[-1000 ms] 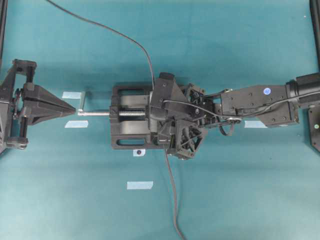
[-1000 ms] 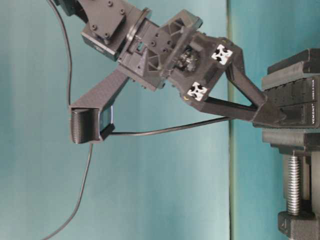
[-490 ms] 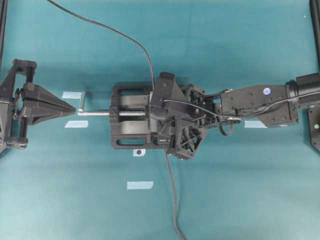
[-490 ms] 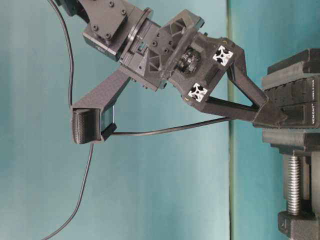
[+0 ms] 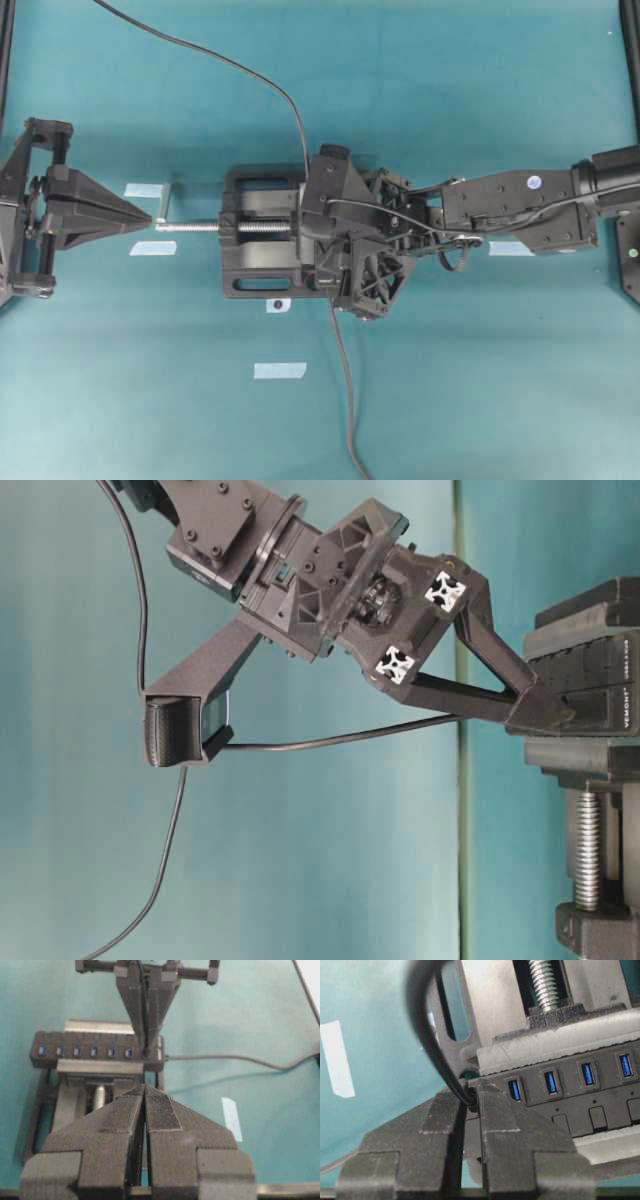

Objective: Insert the USB into the front port of the fixed hub.
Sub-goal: 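Press the USB plug firmly into the port with the right gripper, then open the right gripper to release the inserted cable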

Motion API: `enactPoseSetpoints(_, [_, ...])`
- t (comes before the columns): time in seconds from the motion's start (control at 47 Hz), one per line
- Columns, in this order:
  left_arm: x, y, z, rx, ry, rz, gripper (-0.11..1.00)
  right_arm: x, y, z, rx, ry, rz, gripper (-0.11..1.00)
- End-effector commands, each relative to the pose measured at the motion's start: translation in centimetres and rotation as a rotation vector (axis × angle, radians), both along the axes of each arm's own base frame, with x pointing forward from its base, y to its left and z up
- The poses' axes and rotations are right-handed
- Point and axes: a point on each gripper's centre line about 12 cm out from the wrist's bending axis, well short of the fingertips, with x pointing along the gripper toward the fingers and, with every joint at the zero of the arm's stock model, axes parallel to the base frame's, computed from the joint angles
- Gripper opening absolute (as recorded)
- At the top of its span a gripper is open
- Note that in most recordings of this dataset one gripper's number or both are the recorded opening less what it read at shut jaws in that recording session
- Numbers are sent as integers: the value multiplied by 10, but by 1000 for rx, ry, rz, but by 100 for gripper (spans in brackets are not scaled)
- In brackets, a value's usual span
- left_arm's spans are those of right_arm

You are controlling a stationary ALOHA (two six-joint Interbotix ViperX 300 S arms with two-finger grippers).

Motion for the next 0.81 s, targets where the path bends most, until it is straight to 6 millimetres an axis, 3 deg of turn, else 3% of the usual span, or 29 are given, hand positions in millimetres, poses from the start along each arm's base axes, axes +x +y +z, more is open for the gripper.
enactPoseSetpoints(0.0, [3, 0, 9, -4, -29, -1, 0, -1, 5, 3, 11, -3, -2, 9])
enactPoseSetpoints(0.17, [3, 0, 10, -4, -32, -1, 0, 1, 5, 5, 12, -33, 0, 19])
enactPoseSetpoints(0.298, [3, 0, 11, -5, -34, 0, 0, 4, 4, 8, 18, -68, -8, 41])
enactPoseSetpoints(0.426, [4, 0, 12, -4, -35, -1, 0, 5, 4, 10, 22, -74, -11, 70])
enactPoseSetpoints(0.49, [4, 0, 12, -4, -35, -1, 0, 5, 3, 11, 20, -71, -13, 79])
enactPoseSetpoints(0.788, [3, 0, 10, -7, -32, 0, 0, 2, -1, 14, 16, -53, -20, 80])
